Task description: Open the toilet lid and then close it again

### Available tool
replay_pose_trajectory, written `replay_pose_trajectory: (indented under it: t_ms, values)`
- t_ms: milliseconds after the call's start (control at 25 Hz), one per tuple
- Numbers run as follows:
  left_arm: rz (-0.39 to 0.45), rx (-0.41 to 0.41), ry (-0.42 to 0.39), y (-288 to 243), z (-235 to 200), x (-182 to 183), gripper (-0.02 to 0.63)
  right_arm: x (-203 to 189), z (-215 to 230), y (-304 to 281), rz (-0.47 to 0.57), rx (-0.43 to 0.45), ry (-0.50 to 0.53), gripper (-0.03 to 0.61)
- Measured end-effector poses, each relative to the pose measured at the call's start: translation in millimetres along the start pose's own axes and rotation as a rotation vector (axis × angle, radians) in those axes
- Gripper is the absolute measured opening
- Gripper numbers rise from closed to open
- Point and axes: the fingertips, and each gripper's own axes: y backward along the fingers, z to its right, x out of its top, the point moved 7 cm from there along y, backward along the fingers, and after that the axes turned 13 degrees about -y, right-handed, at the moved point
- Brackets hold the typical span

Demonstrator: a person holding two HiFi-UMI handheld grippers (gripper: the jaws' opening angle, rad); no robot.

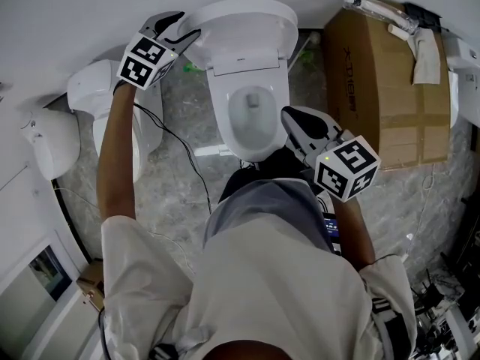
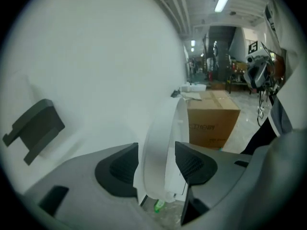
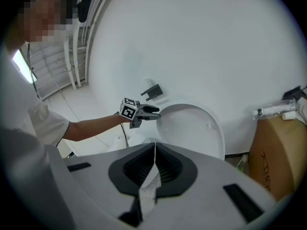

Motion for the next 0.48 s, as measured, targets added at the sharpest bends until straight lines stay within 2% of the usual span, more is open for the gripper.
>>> replay_pose_trajectory:
  t_ms: [120,200,480]
  values:
    - [-0.066,-0.025,-0.116,-10,4,7,0.215,-2,-1,1,-0.005,0.002,0.0,0.012]
    - [-0.083,-0.024,-0.148,-14,6,11,0.215,-3,-2,2,-0.008,0.004,0.007,0.012]
    - [-0.081,0.014,-0.09,-14,7,13,0.209,-11,-5,6,-0.011,0.005,0.024,0.012]
